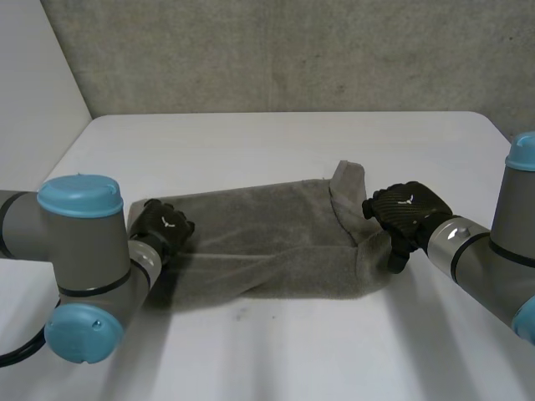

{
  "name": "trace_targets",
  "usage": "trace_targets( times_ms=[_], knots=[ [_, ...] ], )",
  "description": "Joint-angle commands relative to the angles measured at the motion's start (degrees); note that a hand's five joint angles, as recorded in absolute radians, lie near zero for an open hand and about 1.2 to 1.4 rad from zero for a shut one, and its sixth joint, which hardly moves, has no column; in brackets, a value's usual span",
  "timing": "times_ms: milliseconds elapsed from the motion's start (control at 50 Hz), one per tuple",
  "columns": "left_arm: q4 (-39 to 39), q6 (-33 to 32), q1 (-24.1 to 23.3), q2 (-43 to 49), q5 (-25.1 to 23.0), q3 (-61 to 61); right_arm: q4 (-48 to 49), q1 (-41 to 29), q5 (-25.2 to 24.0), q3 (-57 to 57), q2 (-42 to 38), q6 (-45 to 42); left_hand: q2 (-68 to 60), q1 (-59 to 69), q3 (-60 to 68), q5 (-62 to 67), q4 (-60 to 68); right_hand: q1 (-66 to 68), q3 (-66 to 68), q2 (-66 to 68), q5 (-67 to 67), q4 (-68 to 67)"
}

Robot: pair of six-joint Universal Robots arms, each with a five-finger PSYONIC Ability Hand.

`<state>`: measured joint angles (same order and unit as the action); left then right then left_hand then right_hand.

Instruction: Fold the towel.

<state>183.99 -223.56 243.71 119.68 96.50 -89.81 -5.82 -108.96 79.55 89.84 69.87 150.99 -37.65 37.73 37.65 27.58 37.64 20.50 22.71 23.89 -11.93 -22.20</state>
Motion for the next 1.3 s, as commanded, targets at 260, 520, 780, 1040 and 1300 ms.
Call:
trace_targets(
  times_ms=[260,520,780,1040,1300],
  knots=[
    [1.1,0.6,0.8,-11.5,-0.3,-6.1,-11.8,0.4,0.3,-14.3,-8.3,-1.0,-42.3,42.3,42.4,42.4,42.4,10.9,8.7,7.5,-9.5,-9.2],
    [6.4,0.7,3.6,-19.7,-1.3,-13.4,-17.3,0.1,6.5,-22.8,-14.9,-8.5,-42.3,42.3,42.4,42.4,42.4,59.5,57.3,56.1,-58.1,-57.8],
    [14.3,10.4,4.9,-33.6,-3.6,-9.9,-5.9,0.6,7.5,-23.8,4.2,-4.7,-42.3,42.3,42.4,42.4,42.4,59.5,57.3,56.1,-58.1,-57.8],
    [8.3,17.2,5.0,-46.2,-3.7,0.1,-16.0,0.9,4.9,-31.4,20.8,-5.2,-42.3,42.3,42.4,42.4,42.4,59.5,57.3,56.1,-58.1,-57.8],
    [-4.8,16.8,6.0,-33.9,-5.6,1.6,-28.7,2.1,1.9,-32.7,6.3,-12.8,-42.3,42.3,42.4,42.4,42.4,59.5,57.3,56.1,-58.1,-57.8]
  ],
)
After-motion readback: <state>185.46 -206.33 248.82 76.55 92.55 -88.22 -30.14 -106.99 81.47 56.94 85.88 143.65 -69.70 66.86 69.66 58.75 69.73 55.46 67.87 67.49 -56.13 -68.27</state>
